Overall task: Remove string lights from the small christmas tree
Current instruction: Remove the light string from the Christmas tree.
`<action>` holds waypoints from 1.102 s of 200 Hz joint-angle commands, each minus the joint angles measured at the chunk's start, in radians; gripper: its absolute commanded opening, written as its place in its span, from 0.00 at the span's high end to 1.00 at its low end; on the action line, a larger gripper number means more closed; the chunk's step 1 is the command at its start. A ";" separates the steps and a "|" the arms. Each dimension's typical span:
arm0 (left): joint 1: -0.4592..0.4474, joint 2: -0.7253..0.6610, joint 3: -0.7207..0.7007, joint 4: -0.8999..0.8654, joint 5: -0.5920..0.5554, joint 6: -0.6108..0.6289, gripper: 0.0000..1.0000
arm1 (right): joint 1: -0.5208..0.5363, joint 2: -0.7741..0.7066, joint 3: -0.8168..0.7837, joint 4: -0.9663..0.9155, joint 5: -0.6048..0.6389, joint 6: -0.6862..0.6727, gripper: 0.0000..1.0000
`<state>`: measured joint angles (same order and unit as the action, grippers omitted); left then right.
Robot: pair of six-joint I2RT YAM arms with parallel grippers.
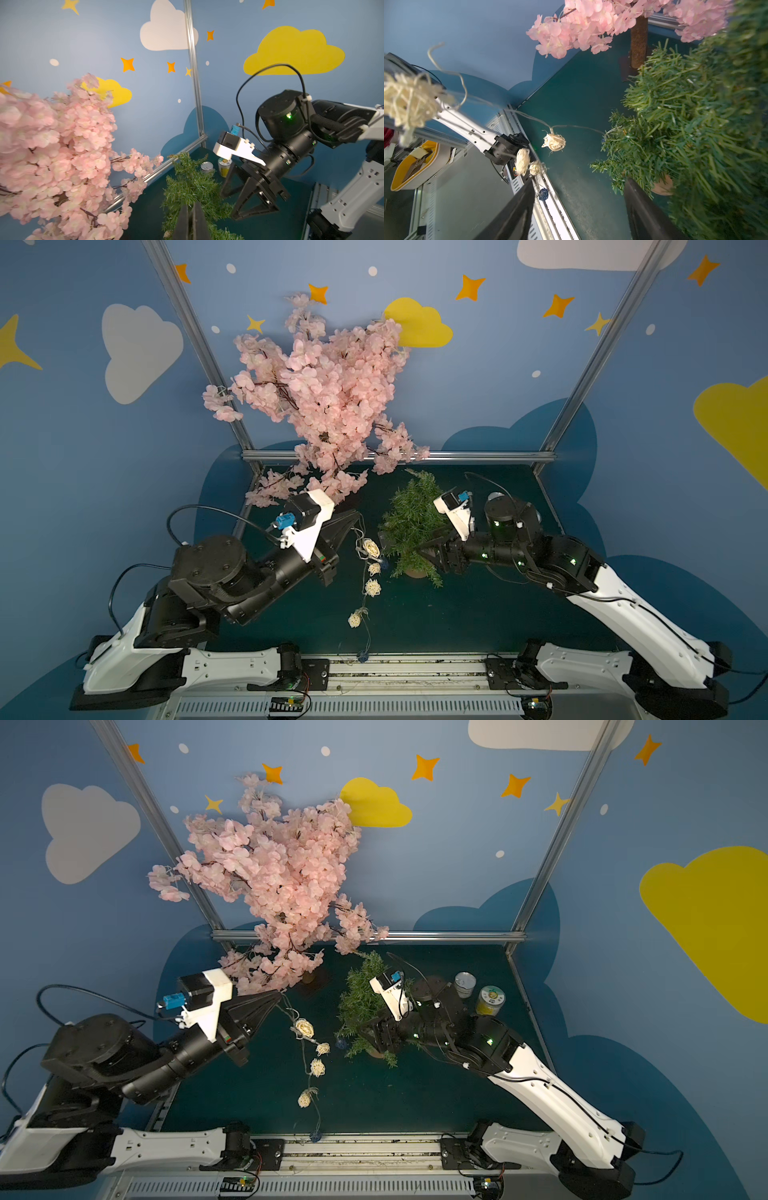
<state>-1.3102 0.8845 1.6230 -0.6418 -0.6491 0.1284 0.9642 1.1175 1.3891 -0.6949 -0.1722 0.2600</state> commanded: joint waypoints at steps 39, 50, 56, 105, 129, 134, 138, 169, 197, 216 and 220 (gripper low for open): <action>0.000 0.031 0.121 0.027 -0.192 0.144 0.96 | 0.124 0.136 0.076 0.077 0.004 -0.071 0.27; -0.001 0.053 0.132 0.024 -0.220 0.160 0.96 | 0.131 0.167 0.096 0.083 0.001 -0.071 0.27; 0.001 0.061 0.135 0.022 -0.230 0.167 0.96 | 0.133 0.181 0.103 0.088 -0.001 -0.070 0.27; 0.097 0.078 0.099 0.019 -0.221 0.116 0.96 | 0.132 0.242 0.127 0.157 0.008 -0.061 0.25; 0.269 0.166 0.124 -0.112 -0.032 -0.052 0.96 | 0.124 0.262 0.131 0.168 0.013 -0.062 0.24; 0.312 0.189 0.131 -0.139 0.019 -0.085 0.96 | 0.120 0.262 0.130 0.164 0.014 -0.059 0.24; 0.354 0.204 0.132 -0.152 0.056 -0.103 0.96 | 0.118 0.259 0.127 0.163 0.014 -0.059 0.24; 0.600 0.250 0.063 -0.082 0.285 -0.155 0.96 | 0.099 0.199 0.073 0.156 0.016 -0.053 0.25; 0.770 0.283 0.038 -0.048 0.450 -0.207 0.96 | 0.089 0.156 0.040 0.134 0.020 -0.059 0.25; 0.845 0.273 0.020 -0.021 0.512 -0.227 0.96 | 0.083 0.151 0.024 0.139 0.012 -0.057 0.25; 0.863 0.271 0.022 -0.021 0.526 -0.231 0.96 | 0.083 0.153 0.024 0.142 0.008 -0.056 0.25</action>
<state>-0.5209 1.1969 1.6348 -0.7174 -0.2829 -0.0422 1.0542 1.2896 1.4322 -0.5571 -0.1600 0.2031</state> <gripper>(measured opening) 0.051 0.751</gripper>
